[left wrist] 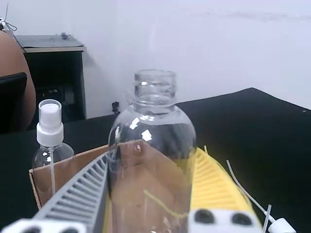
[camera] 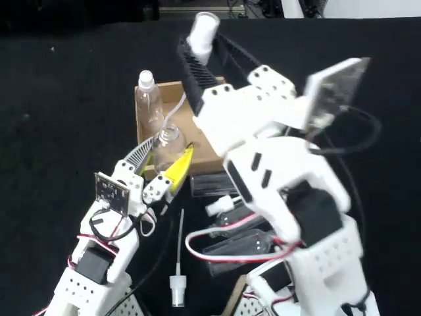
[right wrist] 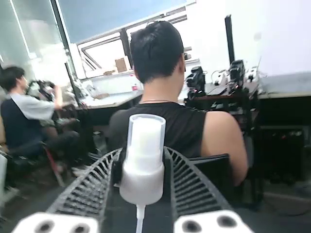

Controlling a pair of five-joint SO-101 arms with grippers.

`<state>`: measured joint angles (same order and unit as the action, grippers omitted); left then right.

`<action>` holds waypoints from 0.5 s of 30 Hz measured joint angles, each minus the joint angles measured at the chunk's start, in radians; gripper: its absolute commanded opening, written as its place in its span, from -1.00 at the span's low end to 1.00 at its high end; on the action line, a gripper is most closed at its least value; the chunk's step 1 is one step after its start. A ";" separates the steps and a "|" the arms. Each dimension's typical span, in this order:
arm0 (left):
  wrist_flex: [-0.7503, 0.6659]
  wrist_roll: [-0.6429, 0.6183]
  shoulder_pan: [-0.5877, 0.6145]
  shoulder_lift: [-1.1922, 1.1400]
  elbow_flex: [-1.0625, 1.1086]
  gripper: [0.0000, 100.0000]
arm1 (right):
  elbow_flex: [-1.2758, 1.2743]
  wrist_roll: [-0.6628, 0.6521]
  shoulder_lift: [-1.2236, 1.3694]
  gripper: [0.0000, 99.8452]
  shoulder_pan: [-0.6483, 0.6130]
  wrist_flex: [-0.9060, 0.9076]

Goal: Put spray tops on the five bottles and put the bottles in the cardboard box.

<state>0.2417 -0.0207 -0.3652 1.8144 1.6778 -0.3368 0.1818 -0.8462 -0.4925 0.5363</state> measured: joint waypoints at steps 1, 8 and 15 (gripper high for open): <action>0.000 0.000 0.000 0.000 0.000 -0.94 | -0.025 -0.021 0.000 -0.98 0.000 -0.031; 0.000 0.000 0.002 0.000 0.000 -0.94 | -0.043 -0.141 0.000 -0.98 -0.037 -0.058; 0.000 0.000 0.002 0.000 0.000 -0.94 | -0.043 -0.187 0.000 -0.98 -0.107 -0.044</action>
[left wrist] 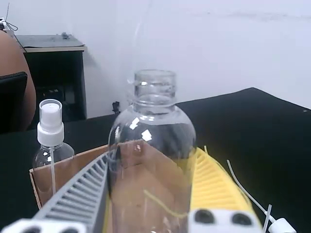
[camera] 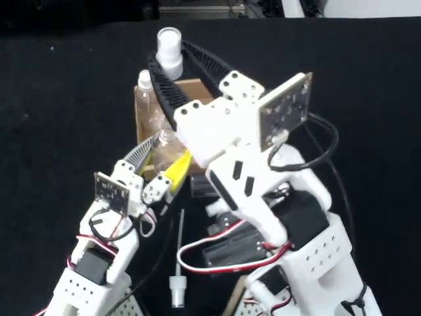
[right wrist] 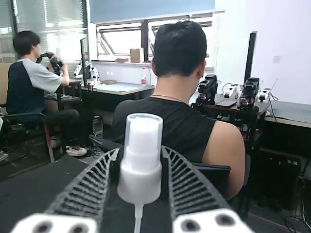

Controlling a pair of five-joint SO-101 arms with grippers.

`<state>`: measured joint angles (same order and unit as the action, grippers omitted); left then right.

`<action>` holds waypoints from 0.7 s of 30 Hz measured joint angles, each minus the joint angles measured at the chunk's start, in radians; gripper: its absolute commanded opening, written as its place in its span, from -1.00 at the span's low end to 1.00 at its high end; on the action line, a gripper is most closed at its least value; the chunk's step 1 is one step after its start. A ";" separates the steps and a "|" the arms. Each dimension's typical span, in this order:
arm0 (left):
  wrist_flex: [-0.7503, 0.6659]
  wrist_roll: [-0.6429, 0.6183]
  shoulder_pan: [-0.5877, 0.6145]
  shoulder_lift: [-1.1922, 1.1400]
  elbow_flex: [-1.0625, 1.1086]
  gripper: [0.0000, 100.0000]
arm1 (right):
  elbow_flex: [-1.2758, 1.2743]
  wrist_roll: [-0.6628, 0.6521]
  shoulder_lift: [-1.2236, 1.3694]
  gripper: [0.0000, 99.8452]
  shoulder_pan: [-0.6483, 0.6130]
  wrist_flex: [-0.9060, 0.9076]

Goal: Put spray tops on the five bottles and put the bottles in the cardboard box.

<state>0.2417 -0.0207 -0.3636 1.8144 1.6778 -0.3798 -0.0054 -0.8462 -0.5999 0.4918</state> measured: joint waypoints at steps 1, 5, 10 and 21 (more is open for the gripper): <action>0.000 0.000 0.000 0.000 0.000 -0.94 | 0.000 0.000 0.000 -0.98 0.000 0.000; 0.000 0.000 0.000 0.000 0.000 -0.94 | 0.000 -0.006 -0.002 -0.98 0.000 0.000; 0.000 0.000 0.000 0.000 0.000 -0.94 | 0.000 -0.006 -0.028 -0.98 0.000 0.000; 0.000 0.000 0.000 0.000 0.000 -0.94 | -0.025 -0.006 -0.106 -0.98 0.000 0.000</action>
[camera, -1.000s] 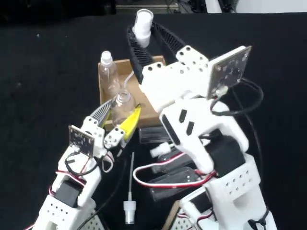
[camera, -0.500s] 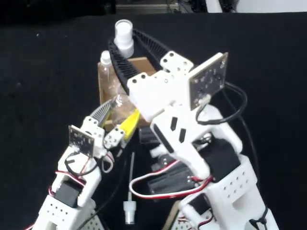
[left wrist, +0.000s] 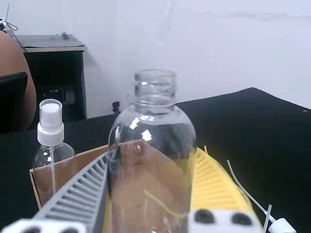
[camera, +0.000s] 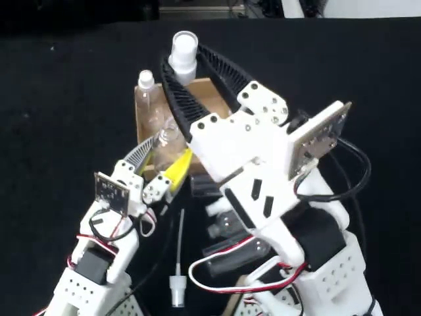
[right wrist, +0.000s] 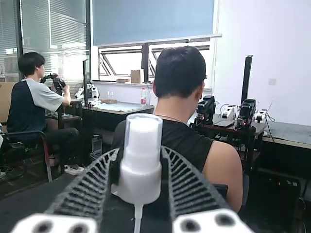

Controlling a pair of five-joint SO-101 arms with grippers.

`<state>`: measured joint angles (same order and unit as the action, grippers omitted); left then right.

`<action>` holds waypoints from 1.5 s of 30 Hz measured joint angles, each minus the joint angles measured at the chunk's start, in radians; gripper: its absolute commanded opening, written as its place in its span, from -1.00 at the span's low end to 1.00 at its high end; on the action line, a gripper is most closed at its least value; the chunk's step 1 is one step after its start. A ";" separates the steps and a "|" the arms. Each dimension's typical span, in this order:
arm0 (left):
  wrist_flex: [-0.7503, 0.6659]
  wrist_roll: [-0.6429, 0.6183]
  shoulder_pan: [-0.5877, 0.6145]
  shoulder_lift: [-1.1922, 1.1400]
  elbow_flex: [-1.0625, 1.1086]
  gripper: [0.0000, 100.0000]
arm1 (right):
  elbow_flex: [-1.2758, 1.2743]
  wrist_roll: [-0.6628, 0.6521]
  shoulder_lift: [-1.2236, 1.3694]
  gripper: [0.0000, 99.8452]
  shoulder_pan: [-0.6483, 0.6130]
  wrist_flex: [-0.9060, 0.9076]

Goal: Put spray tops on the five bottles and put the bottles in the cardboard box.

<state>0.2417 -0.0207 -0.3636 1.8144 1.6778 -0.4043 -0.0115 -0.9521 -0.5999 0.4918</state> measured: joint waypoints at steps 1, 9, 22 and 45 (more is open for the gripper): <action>0.000 0.000 0.000 0.000 0.000 -0.94 | -0.009 0.000 0.000 -0.98 0.000 0.000; 0.008 0.000 0.000 0.000 0.000 -0.94 | -0.074 0.000 0.075 -0.98 0.000 0.000; 0.008 0.000 -0.003 0.000 0.000 -0.94 | -0.112 0.000 0.075 -0.64 -0.006 0.307; -0.015 0.000 0.003 0.000 0.000 -0.94 | -0.071 0.000 0.074 -0.72 0.543 0.690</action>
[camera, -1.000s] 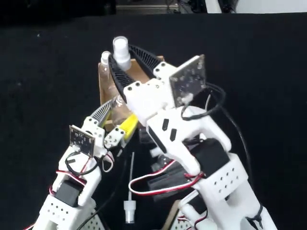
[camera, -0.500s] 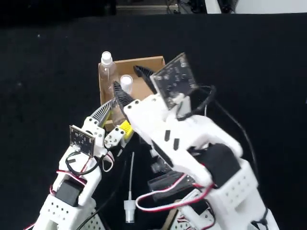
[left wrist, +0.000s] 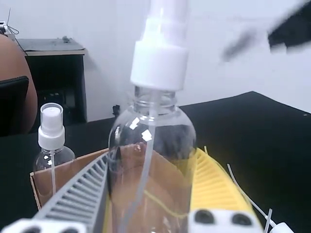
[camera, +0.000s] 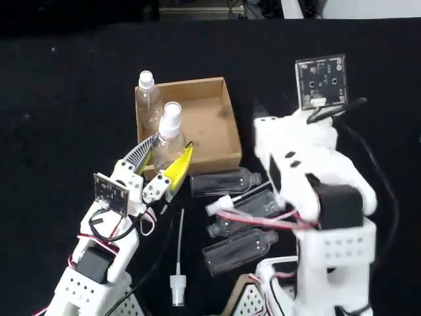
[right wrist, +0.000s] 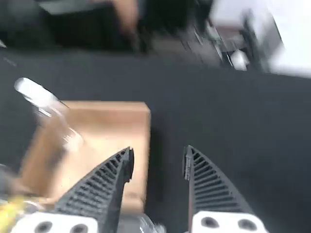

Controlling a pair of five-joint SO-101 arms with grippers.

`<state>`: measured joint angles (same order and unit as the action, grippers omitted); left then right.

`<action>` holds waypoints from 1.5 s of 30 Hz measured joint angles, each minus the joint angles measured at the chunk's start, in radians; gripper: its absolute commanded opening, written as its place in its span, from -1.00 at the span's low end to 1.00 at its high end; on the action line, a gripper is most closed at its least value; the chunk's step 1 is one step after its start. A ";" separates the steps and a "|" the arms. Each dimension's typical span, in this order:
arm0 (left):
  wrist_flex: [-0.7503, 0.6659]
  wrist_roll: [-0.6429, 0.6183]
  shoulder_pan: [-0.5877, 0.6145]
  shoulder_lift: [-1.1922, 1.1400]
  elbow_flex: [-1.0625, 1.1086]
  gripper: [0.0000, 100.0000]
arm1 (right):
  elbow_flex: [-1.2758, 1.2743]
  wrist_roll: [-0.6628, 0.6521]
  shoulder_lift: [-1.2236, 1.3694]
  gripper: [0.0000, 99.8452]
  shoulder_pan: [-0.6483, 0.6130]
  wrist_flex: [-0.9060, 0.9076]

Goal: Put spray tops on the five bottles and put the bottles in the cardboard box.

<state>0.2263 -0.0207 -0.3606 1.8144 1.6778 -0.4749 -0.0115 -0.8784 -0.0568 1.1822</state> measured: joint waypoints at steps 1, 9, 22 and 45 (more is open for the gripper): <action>-0.006 0.000 0.014 0.000 0.000 -0.94 | -0.064 0.000 0.000 -0.72 0.020 -0.032; -0.175 0.000 0.431 0.000 0.000 -0.94 | -0.591 0.000 0.002 -0.72 0.054 -0.462; -0.259 0.000 0.858 0.000 0.000 -0.94 | -0.729 0.000 0.002 -0.72 0.014 -0.597; -1.309 0.000 1.188 -1.370 -0.141 -0.94 | -0.816 0.000 0.002 -0.72 0.006 -0.681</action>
<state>-1.0825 -0.0207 0.8270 0.4442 1.5367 -1.2912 -0.0115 -0.8769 -0.0506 0.5010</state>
